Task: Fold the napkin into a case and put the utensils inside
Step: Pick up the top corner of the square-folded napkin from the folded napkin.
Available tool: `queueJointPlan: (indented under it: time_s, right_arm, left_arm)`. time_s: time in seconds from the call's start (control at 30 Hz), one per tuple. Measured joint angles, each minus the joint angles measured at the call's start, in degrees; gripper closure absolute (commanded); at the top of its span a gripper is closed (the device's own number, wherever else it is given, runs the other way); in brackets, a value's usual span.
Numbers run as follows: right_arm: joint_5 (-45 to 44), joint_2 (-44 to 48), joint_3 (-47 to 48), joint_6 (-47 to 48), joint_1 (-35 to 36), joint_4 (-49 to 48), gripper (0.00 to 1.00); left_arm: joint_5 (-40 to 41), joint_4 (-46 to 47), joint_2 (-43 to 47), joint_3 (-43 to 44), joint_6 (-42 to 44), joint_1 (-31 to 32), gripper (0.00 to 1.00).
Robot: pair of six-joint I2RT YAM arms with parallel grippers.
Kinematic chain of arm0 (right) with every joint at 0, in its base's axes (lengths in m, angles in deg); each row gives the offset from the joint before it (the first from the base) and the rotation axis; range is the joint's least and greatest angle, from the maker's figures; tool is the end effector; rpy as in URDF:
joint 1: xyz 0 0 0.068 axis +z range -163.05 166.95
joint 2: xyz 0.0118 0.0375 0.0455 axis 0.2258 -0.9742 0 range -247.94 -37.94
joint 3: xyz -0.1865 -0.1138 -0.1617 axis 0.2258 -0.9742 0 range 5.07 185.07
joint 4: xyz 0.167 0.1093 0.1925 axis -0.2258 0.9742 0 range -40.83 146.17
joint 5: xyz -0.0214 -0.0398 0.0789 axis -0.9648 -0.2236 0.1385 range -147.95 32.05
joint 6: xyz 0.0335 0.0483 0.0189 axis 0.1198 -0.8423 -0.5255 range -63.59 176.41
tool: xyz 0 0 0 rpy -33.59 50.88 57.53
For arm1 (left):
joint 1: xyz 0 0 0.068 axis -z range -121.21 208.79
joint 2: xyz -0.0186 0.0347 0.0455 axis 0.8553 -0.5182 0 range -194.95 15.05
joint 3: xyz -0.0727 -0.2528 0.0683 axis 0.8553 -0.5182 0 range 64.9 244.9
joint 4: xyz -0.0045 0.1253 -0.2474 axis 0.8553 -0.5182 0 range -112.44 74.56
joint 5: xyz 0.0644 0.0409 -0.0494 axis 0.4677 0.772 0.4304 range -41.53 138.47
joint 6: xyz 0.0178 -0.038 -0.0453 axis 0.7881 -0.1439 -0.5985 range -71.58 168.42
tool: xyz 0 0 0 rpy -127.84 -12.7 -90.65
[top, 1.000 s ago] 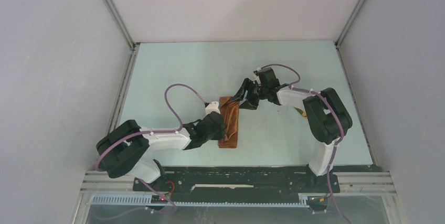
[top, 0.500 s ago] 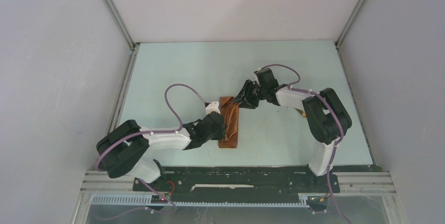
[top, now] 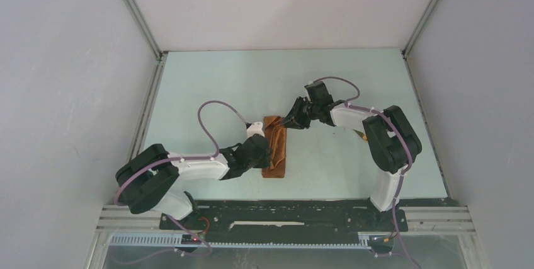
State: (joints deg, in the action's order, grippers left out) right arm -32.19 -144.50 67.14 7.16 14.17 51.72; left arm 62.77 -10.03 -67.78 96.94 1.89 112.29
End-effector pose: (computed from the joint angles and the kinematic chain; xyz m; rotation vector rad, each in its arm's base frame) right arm 0.3489 0.2022 0.1400 0.2674 2.6000 1.1015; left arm 0.1775 -0.2207 0.1245 0.0225 2.4036 -0.5613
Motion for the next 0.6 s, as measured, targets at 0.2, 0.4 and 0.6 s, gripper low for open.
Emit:
queueJointPlan:
  time_s: [0.2,0.4,0.6]
  right_arm:
    - [0.13,-0.31,0.61,0.07,0.28,0.04,1.0]
    - [0.37,-1.33,2.47,0.0,1.36,0.22,1.0]
    - [1.95,-2.4,2.51,-0.15,1.44,-0.37,1.0]
  left_arm:
    - [-0.39,0.09,0.0,-0.02,0.02,0.11,0.97]
    - [-3.02,-0.42,2.54,-0.96,0.22,0.11,0.29]
    - [-6.23,-6.16,15.21,-0.72,0.5,-3.82,0.3]
